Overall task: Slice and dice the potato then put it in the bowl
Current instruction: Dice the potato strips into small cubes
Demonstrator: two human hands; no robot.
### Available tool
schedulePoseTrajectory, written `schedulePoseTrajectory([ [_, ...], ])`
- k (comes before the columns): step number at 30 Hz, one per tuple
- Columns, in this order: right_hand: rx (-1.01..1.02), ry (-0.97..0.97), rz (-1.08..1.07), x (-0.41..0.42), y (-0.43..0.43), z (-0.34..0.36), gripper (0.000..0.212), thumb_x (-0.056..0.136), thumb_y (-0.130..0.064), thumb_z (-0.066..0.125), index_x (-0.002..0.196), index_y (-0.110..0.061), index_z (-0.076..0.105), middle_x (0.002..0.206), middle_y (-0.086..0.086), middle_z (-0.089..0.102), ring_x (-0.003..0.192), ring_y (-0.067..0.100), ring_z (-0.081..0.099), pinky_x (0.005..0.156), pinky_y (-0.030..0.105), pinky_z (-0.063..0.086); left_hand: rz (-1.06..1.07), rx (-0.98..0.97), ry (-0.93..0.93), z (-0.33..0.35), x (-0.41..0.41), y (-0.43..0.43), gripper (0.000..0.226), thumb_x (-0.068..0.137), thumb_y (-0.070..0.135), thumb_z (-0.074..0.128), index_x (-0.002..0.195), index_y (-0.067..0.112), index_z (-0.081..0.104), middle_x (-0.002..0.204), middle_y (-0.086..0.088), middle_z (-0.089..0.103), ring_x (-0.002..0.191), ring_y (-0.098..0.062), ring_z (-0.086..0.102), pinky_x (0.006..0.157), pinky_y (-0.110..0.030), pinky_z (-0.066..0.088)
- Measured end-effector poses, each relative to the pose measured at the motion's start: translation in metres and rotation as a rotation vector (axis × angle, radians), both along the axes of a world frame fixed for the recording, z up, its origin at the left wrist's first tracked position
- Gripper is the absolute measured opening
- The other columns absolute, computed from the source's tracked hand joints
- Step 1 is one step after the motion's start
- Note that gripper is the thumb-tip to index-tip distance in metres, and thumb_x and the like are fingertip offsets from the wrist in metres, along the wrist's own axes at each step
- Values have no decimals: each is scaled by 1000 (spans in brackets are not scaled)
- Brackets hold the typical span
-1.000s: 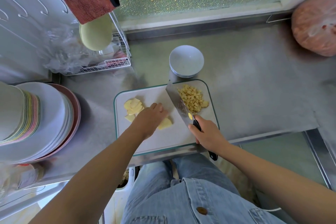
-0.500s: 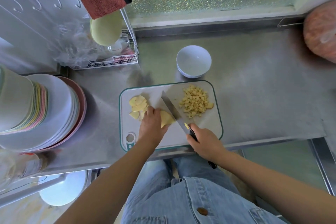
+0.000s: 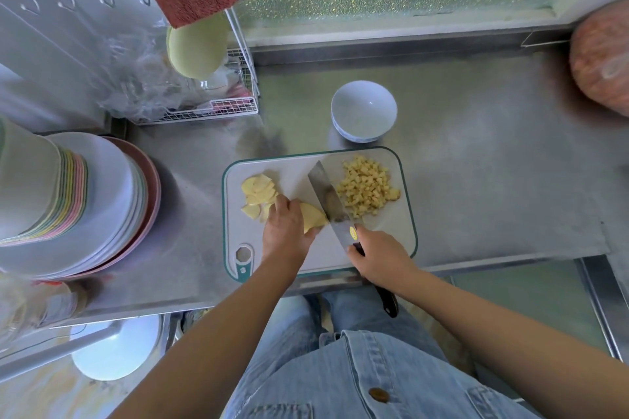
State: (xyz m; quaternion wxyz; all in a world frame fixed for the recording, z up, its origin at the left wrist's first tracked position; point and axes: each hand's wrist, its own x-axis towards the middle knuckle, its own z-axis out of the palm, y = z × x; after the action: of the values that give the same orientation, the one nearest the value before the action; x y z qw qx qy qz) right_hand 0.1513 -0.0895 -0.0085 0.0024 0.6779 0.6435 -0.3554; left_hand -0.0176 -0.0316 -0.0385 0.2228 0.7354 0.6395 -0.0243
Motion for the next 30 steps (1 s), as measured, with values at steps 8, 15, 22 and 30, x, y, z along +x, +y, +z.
schedulePoseTrajectory([
  [8, 52, 10, -14, -3, 8, 22, 35, 92, -16, 43, 65, -24, 21, 54, 1, 35, 48, 16, 29, 47, 31, 17, 255, -69, -216, 7, -3, -10, 49, 86, 35, 67, 126, 13, 48, 123, -8, 47, 100, -29, 58, 85, -37, 46],
  [15, 10, -28, 22, -13, 7, 22, 30, 92, -15, 41, 68, -24, 25, 56, -1, 34, 49, 14, 29, 46, 29, 18, 394, -93, -282, 3, 1, 0, 34, 87, 24, 66, 118, 15, 55, 116, -8, 56, 97, -28, 58, 84, -36, 45],
  [22, -2, -74, 53, -16, 8, 23, 3, 92, -15, 39, 93, -18, 38, 59, -3, 36, 55, 21, 35, 48, 32, 22, 546, -167, -340, 1, 2, 10, 30, 77, 19, 77, 102, 17, 59, 101, -2, 60, 84, -19, 52, 70, -27, 40],
  [30, 19, -107, 92, -16, 4, 20, 2, 93, -16, 38, 93, -17, 36, 58, -4, 33, 50, 14, 30, 46, 29, 20, 559, -190, -343, 0, 2, 13, 29, 78, 19, 77, 100, 19, 58, 99, -1, 58, 84, -19, 53, 72, -29, 45],
])
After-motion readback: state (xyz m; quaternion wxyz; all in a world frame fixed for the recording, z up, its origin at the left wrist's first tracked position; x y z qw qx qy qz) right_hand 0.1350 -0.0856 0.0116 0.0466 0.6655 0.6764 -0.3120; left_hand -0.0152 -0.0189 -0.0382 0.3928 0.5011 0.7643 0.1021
